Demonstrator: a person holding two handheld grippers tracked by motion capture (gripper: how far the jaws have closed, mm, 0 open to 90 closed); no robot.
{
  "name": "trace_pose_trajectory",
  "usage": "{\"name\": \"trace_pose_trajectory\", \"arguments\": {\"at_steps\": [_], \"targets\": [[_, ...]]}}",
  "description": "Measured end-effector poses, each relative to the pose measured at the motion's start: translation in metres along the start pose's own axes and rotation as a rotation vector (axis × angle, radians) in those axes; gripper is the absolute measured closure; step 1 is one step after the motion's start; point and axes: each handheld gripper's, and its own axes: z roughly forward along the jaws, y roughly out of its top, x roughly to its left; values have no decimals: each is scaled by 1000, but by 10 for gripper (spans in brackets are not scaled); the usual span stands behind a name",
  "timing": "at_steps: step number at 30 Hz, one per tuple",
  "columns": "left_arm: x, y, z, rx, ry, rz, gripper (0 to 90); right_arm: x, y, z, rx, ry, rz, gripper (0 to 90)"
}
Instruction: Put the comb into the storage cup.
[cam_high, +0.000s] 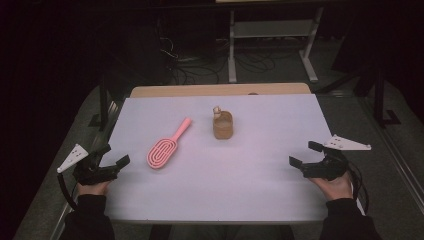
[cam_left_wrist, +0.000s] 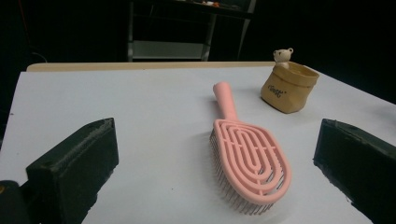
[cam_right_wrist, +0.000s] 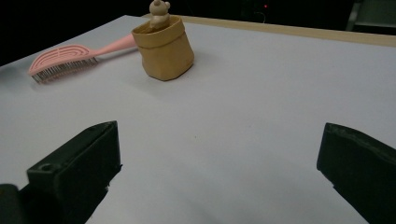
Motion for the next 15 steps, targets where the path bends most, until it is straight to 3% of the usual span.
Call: {"name": "trace_pose_trajectory", "arguments": {"at_steps": [15], "targets": [[1,0,0,0,-6,-8,0,0,-2,-1,4,-4,6,0]]}}
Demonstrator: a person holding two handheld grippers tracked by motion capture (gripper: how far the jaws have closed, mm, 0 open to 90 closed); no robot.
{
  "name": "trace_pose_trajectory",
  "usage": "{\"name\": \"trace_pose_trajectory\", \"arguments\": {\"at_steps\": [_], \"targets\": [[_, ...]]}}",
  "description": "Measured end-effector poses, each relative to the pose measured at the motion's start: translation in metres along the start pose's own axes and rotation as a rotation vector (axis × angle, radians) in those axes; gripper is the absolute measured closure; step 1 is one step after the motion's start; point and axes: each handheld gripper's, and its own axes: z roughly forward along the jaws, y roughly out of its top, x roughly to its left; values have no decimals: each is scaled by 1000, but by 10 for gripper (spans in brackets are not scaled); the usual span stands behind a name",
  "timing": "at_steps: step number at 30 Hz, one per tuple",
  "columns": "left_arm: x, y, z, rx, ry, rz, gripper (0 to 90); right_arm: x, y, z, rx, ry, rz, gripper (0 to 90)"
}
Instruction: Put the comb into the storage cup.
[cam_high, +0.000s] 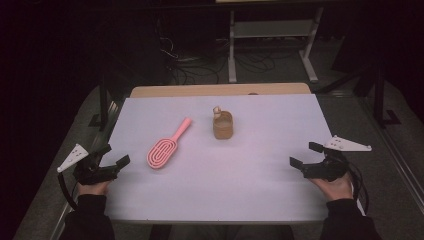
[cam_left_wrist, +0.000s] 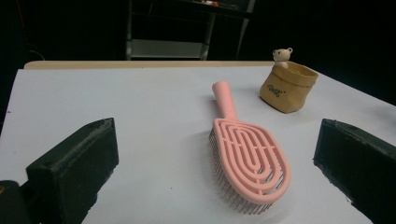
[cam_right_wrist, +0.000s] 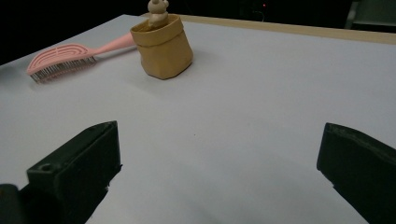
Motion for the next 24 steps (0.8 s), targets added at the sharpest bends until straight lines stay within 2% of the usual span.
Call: {"name": "trace_pose_trajectory", "arguments": {"at_steps": [16,19,24], "targets": [[0,-1,0,8,8,-6,0,-3,1,-2,0,-4,7,0],[1,-1,3,16,13,-21,0,-3,1,-2,4,-5,5,0],[-2,2,9,36,2,0,0,-3,0,-1,13,-9,4,0]]}}
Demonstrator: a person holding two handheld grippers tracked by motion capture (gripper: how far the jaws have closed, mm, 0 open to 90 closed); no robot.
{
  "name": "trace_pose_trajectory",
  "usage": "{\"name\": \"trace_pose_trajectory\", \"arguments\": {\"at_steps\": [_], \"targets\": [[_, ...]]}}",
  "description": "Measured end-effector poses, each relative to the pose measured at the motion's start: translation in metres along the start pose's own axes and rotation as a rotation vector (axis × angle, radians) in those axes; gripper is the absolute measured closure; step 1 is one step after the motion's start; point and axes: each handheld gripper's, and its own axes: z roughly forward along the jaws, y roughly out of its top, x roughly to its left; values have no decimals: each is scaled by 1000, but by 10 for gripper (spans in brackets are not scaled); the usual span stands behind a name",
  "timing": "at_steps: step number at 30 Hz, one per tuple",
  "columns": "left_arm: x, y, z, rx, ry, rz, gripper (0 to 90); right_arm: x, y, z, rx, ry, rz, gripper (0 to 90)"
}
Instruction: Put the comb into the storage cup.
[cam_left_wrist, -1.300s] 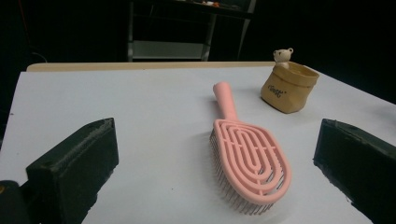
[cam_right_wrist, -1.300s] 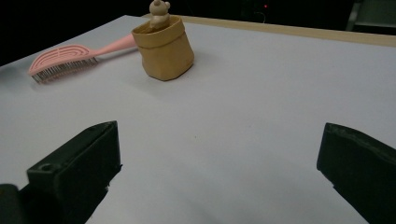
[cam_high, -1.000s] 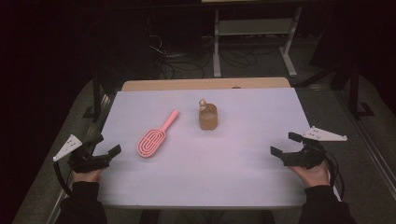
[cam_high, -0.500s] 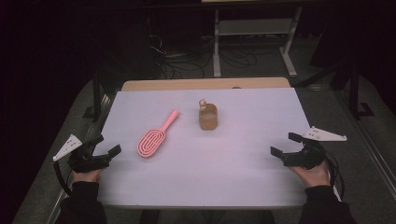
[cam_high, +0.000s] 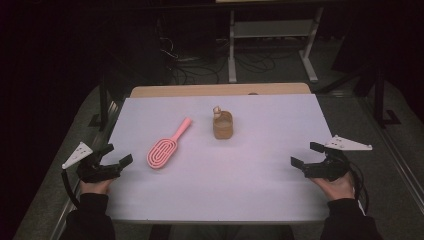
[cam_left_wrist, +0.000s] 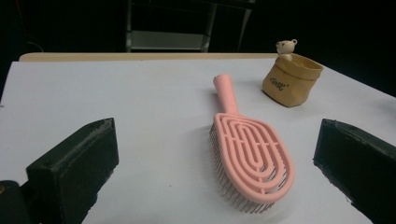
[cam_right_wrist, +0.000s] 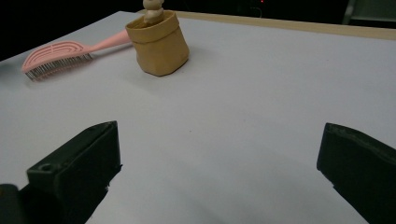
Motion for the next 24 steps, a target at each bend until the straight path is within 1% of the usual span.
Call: {"name": "trace_pose_trajectory", "arguments": {"at_steps": [2,4,5,6,7,8,9,12,17,18,19,20,22,23,24], "targets": [[-2,5,4,13,-7,13,0,0,0,-1,0,-2,2,0],[-3,7,5,20,-13,17,0,0,0,-1,-1,-4,2,0],[-5,11,7,26,-15,36,0,0,0,-2,-5,-6,3,0],[-5,11,7,26,-15,36,0,0,0,-2,-5,-6,3,0],[-6,14,8,28,-15,44,0,0,0,-2,-6,-1,5,0],[-8,18,10,32,-24,51,0,0,0,-2,-6,0,4,0],[-8,18,10,32,-24,51,0,0,0,-2,-6,0,4,0],[-11,26,15,35,-36,64,0,0,-1,-2,-2,0,1,0],[-12,33,20,46,-52,66,0,0,-1,-2,-1,-1,1,0],[-12,35,21,42,-64,57,0,0,-1,-2,-1,-1,1,0],[-13,38,22,38,-80,53,0,0,-1,-2,0,0,2,0],[-14,41,23,36,-87,54,0,0,-1,-2,2,1,1,0],[-15,46,24,37,-90,65,0,0,-1,-2,2,1,1,0],[-15,50,26,39,-97,63,0,0,-1,-2,4,1,0,0],[-15,50,26,39,-97,63,0,1,-1,-2,4,1,0,0]]}}
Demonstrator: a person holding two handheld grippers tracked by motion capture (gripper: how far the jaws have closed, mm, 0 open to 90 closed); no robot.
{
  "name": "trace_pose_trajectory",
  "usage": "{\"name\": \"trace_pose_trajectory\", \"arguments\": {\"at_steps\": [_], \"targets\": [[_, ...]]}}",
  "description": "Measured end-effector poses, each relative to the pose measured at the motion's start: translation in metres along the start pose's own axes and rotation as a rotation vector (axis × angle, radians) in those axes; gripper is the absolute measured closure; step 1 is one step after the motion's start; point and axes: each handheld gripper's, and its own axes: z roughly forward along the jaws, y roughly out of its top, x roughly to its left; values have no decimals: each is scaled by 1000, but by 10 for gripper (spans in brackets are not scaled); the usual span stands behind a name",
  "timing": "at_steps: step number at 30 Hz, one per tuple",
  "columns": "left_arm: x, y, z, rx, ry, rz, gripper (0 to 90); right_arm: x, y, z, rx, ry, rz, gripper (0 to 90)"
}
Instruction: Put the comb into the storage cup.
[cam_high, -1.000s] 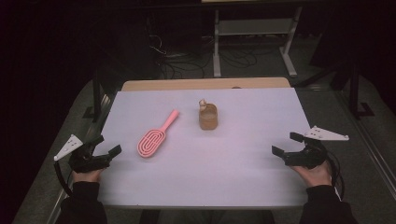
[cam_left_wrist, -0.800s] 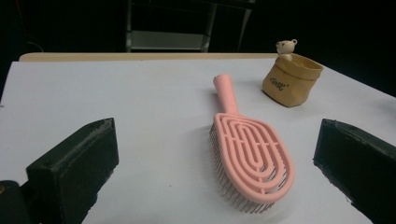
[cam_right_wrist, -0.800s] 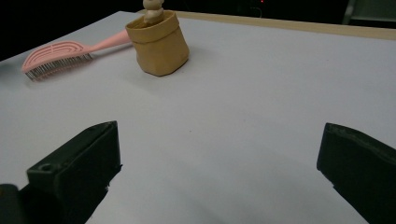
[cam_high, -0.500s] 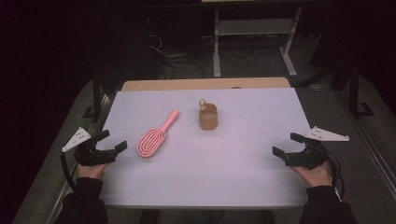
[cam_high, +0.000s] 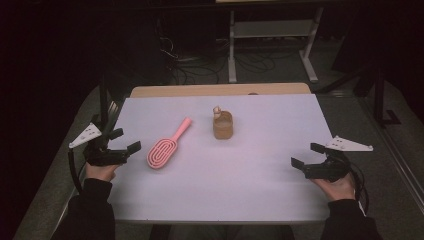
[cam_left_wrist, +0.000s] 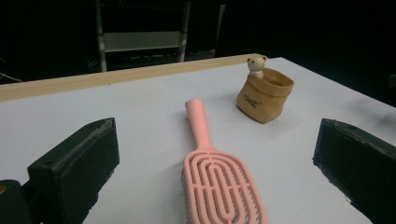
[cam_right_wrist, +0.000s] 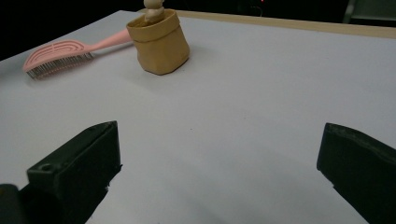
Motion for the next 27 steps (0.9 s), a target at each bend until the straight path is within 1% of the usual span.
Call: {"name": "trace_pose_trajectory", "arguments": {"at_steps": [1,2,5,7,8,9,12,14,15,18,20,21,22,23,27], "targets": [[0,2,1,1,-1,1,0,0,0,0,1,1,0,0],[1,6,4,12,2,7,0,0,0,0,0,1,-1,0],[3,9,7,26,4,14,0,0,0,0,1,1,-1,0],[7,12,12,53,11,18,0,1,0,0,2,0,-2,0],[7,12,12,53,11,18,0,1,0,1,3,0,-3,0],[9,15,16,68,11,18,0,1,0,1,4,0,-4,0],[10,19,19,70,7,15,0,1,0,1,5,-2,-4,0],[11,26,25,73,1,20,0,0,0,1,4,-4,-4,0],[11,26,25,73,1,20,0,0,0,1,4,-4,-4,0],[8,33,31,77,14,52,0,0,0,0,6,-7,-6,0],[7,37,35,81,11,55,0,0,-1,0,6,-8,-9,0],[6,39,38,86,8,58,0,0,-1,0,6,-8,-9,0],[5,43,43,104,0,65,0,1,-1,-1,4,-6,-7,0],[5,43,43,104,0,65,0,1,-1,-1,4,-6,-7,0],[5,48,54,138,-8,67,0,1,0,-1,-3,-3,-10,0]]}}
